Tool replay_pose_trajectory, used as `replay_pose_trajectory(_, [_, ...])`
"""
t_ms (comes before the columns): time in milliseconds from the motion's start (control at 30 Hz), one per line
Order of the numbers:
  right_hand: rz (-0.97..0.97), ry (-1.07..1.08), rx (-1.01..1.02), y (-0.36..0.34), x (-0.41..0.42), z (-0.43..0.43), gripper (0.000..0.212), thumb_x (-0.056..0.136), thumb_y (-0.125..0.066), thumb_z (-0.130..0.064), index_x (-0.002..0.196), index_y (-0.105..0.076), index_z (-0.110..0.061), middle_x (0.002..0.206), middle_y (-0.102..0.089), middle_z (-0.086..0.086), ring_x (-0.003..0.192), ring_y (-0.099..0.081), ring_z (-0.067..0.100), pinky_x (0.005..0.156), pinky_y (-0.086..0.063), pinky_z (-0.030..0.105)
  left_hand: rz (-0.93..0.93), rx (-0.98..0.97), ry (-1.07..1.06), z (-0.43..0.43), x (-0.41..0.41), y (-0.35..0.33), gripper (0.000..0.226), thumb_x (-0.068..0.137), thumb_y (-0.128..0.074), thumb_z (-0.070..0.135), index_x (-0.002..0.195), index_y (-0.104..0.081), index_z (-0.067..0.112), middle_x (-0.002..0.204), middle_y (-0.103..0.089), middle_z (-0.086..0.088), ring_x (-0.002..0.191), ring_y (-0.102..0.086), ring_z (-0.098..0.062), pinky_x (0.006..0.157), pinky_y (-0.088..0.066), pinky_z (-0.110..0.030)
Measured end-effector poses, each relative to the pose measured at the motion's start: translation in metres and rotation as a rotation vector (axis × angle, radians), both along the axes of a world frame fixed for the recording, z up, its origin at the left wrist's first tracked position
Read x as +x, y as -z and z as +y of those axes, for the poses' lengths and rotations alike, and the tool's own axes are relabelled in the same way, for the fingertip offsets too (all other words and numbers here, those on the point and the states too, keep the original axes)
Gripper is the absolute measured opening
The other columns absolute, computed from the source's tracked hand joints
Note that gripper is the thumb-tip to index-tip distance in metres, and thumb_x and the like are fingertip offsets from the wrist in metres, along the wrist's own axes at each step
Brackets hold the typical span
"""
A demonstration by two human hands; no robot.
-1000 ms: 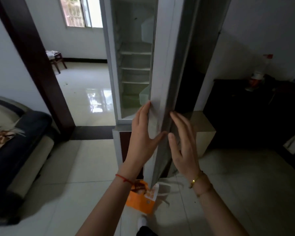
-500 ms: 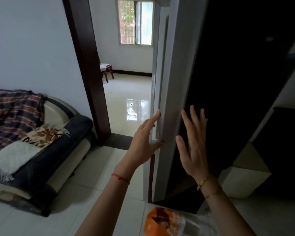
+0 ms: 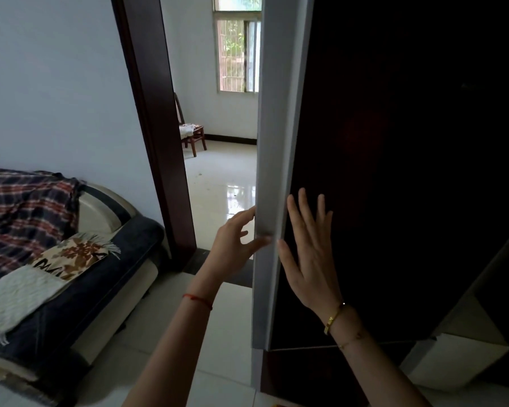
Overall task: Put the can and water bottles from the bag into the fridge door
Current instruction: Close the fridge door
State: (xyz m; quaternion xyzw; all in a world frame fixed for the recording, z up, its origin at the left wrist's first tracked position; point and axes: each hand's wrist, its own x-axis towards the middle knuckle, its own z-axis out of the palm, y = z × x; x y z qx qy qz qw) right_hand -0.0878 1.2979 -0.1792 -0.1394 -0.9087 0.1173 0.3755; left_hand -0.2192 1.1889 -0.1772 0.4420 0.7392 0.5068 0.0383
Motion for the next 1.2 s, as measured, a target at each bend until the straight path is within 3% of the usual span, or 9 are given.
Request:
replay_pose_trajectory(167, [-0.026,0.104,0.04,0.003,-0.035,0.011,0.064,0.098,-0.013,-0.053,0.154,-0.004,-0.023,0.163,0.005,-0.002,0.15,0.013,0.025,0.121,-0.001,0.055,-0.061,0.032,0.025,0.015,-0.026,0.006,0.054,0.082,-0.07,0.04,0.125,-0.043,0.056,0.132,-0.047,0.023,0.122,-0.048,0.001,0.103,-0.046,-0.035])
replay_pose_trajectory(233, [-0.024,0.145,0.055,0.006,-0.048,0.015,0.064,0.098,-0.014,-0.053,0.153,-0.003,-0.025,0.163,0.004,-0.001,0.15,0.011,0.026,0.121,0.0,0.054,-0.068,0.037,0.024,0.019,-0.033,0.008,0.05,0.086,-0.065,0.044,0.125,-0.04,0.06,0.131,-0.041,0.035,0.124,-0.044,0.007,0.105,-0.044,-0.035])
replay_pose_trajectory(300, [-0.018,0.207,0.083,0.009,-0.062,0.02,0.064,0.098,-0.021,-0.051,0.153,-0.003,-0.023,0.162,0.002,0.0,0.15,0.009,0.028,0.121,0.0,0.055,-0.053,0.051,0.014,0.024,-0.039,0.01,0.05,0.091,-0.057,0.048,0.138,-0.038,0.051,0.137,-0.036,0.037,0.133,-0.04,0.003,0.111,-0.04,-0.039])
replay_pose_trajectory(367, [-0.024,0.273,0.117,0.013,-0.076,0.027,0.065,0.098,-0.026,-0.048,0.153,-0.003,-0.022,0.162,0.002,0.002,0.15,0.006,0.03,0.12,-0.002,0.057,-0.03,0.078,0.01,0.029,-0.045,0.011,0.058,0.097,-0.051,0.041,0.15,-0.026,0.037,0.15,-0.029,0.029,0.144,-0.029,-0.002,0.119,-0.031,-0.04])
replay_pose_trajectory(500, [-0.038,0.348,0.149,0.016,-0.1,0.04,0.066,0.098,-0.027,-0.047,0.153,-0.002,-0.021,0.161,-0.001,0.005,0.149,0.003,0.033,0.118,-0.006,0.061,-0.059,0.16,-0.042,0.034,-0.057,0.007,0.069,0.096,-0.047,0.042,0.156,-0.014,0.029,0.163,-0.016,0.014,0.152,-0.016,-0.005,0.124,-0.021,-0.042])
replay_pose_trajectory(633, [-0.052,0.419,0.169,0.016,-0.118,0.049,0.069,0.097,-0.036,-0.046,0.153,-0.004,-0.019,0.161,0.0,0.005,0.149,0.001,0.034,0.118,-0.008,0.062,-0.017,0.249,-0.085,0.034,-0.072,0.004,0.07,0.097,-0.044,0.043,0.157,-0.012,0.028,0.164,-0.015,0.014,0.151,-0.015,-0.002,0.124,-0.02,-0.037])
replay_pose_trajectory(767, [-0.078,0.457,0.162,0.015,-0.132,0.059,0.067,0.098,-0.03,-0.048,0.154,-0.006,-0.018,0.161,0.004,0.003,0.149,0.005,0.033,0.118,-0.005,0.061,0.043,0.265,-0.078,0.035,-0.086,0.002,0.067,0.096,-0.042,0.047,0.154,-0.011,0.034,0.163,-0.014,0.017,0.151,-0.014,-0.002,0.121,-0.017,-0.026])
replay_pose_trajectory(967, [-0.076,0.534,0.172,0.018,-0.154,0.074,0.075,0.097,-0.033,-0.051,0.152,0.007,-0.022,0.16,0.011,0.001,0.148,0.008,0.033,0.118,-0.002,0.061,0.091,0.254,-0.031,0.043,-0.108,0.008,0.068,0.098,-0.045,0.042,0.156,-0.014,0.027,0.165,-0.016,0.009,0.153,-0.014,-0.008,0.124,-0.022,-0.045])
replay_pose_trajectory(1200, [-0.053,0.612,0.191,0.027,-0.172,0.079,0.084,0.094,-0.028,-0.061,0.15,0.016,-0.018,0.16,0.007,0.005,0.147,0.009,0.035,0.116,-0.002,0.064,0.109,0.231,0.008,0.057,-0.127,0.013,0.068,0.099,-0.048,0.036,0.157,-0.014,0.025,0.166,-0.015,0.008,0.152,-0.013,-0.007,0.124,-0.022,-0.044])
